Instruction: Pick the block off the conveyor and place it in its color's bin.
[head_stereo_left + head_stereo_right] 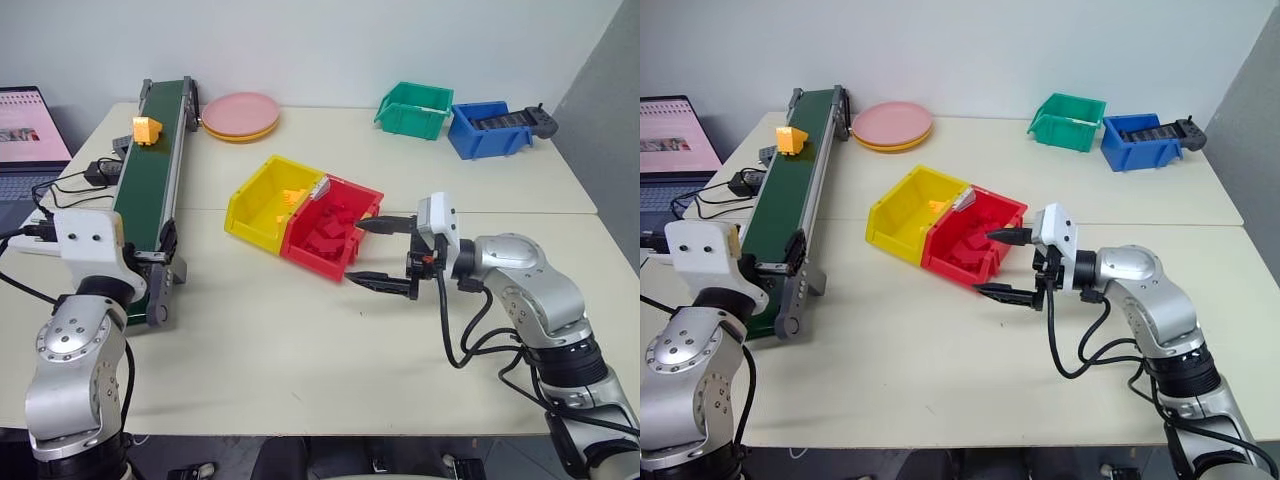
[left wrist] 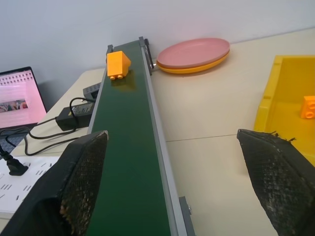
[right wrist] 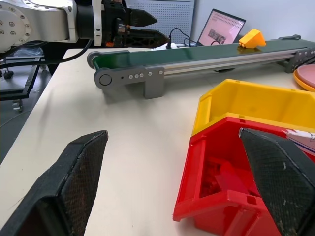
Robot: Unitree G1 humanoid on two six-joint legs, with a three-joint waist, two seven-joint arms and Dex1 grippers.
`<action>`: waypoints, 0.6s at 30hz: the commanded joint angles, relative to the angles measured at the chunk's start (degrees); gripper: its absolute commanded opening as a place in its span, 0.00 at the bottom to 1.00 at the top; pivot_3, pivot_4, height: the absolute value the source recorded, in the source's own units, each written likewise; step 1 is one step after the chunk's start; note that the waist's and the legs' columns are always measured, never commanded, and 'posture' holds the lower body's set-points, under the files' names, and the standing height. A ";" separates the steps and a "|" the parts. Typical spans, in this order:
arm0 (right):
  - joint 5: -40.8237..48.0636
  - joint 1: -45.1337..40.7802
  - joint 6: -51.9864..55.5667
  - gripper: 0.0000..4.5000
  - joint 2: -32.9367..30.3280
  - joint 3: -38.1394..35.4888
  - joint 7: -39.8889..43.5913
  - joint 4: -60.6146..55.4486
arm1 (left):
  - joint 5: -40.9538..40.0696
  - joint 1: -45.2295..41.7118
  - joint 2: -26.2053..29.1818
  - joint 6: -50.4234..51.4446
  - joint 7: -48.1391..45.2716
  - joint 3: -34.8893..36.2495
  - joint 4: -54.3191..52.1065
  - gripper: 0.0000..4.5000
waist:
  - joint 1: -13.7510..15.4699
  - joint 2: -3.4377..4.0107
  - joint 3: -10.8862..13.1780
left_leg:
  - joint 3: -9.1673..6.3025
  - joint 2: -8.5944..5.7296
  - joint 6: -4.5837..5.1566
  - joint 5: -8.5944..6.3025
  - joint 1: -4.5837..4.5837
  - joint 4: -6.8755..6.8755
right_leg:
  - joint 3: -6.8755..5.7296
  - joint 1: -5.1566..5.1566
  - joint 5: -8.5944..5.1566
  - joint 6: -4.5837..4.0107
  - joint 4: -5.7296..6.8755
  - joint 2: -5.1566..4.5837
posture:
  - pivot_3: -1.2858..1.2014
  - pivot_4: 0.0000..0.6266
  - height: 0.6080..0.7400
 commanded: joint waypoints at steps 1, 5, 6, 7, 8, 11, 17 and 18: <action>1.69 -2.56 0.41 1.00 -0.22 -1.80 0.35 -1.03 | -0.70 -0.32 0.34 0.21 0.09 1.03 -1.15 0.97 | 0.00 0.00 0.00 | 0.00 0.00 0.00 0.00 0.00 0.00 | 0.00 0.00 0.00 0.00 0.00 0.00 | 0.52 0.24 1.00; 1.20 -2.50 -0.50 1.00 -1.57 -1.17 2.39 -1.35 | 0.25 -0.93 1.40 0.70 0.59 0.48 0.06 0.97 | 0.00 0.00 0.00 | -0.02 0.00 0.00 0.00 0.00 0.00 | -0.01 0.00 0.00 0.00 0.00 0.00 | 0.52 0.24 1.00; 1.32 -2.29 -0.62 1.00 -1.65 -1.26 2.47 -1.47 | 0.01 -1.08 1.23 0.10 0.50 0.63 -0.01 0.97 | 0.00 0.00 0.00 | -0.02 0.00 0.00 0.00 0.00 0.00 | -0.01 0.00 0.00 0.00 0.00 0.00 | 0.52 0.24 1.00; 1.41 -2.16 -0.98 1.00 -1.56 -1.36 2.51 -1.53 | 0.15 -1.20 1.23 -1.03 0.35 0.63 0.03 0.97 | 0.01 0.00 0.00 | -0.02 0.00 0.00 0.00 -0.02 0.00 | -0.01 0.00 0.00 0.00 -0.01 0.00 | 0.52 0.24 1.00; 1.50 -2.10 -1.19 1.00 -1.45 -1.46 2.51 -1.54 | 0.35 -1.22 1.29 -1.79 0.25 0.57 0.05 0.97 | 0.01 0.00 0.00 | -0.02 0.00 0.00 0.00 -0.02 0.00 | -0.01 0.00 0.00 0.00 -0.01 0.00 | 0.52 0.24 1.00; 1.64 -1.87 -1.54 1.00 -1.24 -1.77 2.28 -1.96 | 0.91 -1.26 1.19 -2.31 0.77 0.51 0.22 0.97 | 0.02 0.00 0.00 | -0.01 0.00 0.00 0.00 -0.01 0.00 | -0.01 0.00 0.00 0.00 -0.01 0.00 | 0.52 0.24 1.00; 1.10 -2.05 -1.53 1.00 -1.37 -1.71 1.49 -2.41 | -0.52 -2.27 0.85 -0.40 1.42 1.88 1.37 0.97 | 0.02 0.00 0.00 | -0.01 0.00 0.00 0.00 -0.01 0.00 | -0.01 0.00 0.00 0.00 -0.01 0.00 | 0.52 0.24 1.00; 0.82 -2.07 -1.61 1.00 -1.51 -1.54 1.46 -2.42 | -1.07 -2.60 1.00 -0.05 1.35 2.30 1.71 0.97 | 0.02 0.00 0.00 | -0.01 0.00 0.00 0.00 -0.01 0.00 | -0.01 0.00 0.00 0.00 -0.01 0.00 | 0.52 0.24 1.00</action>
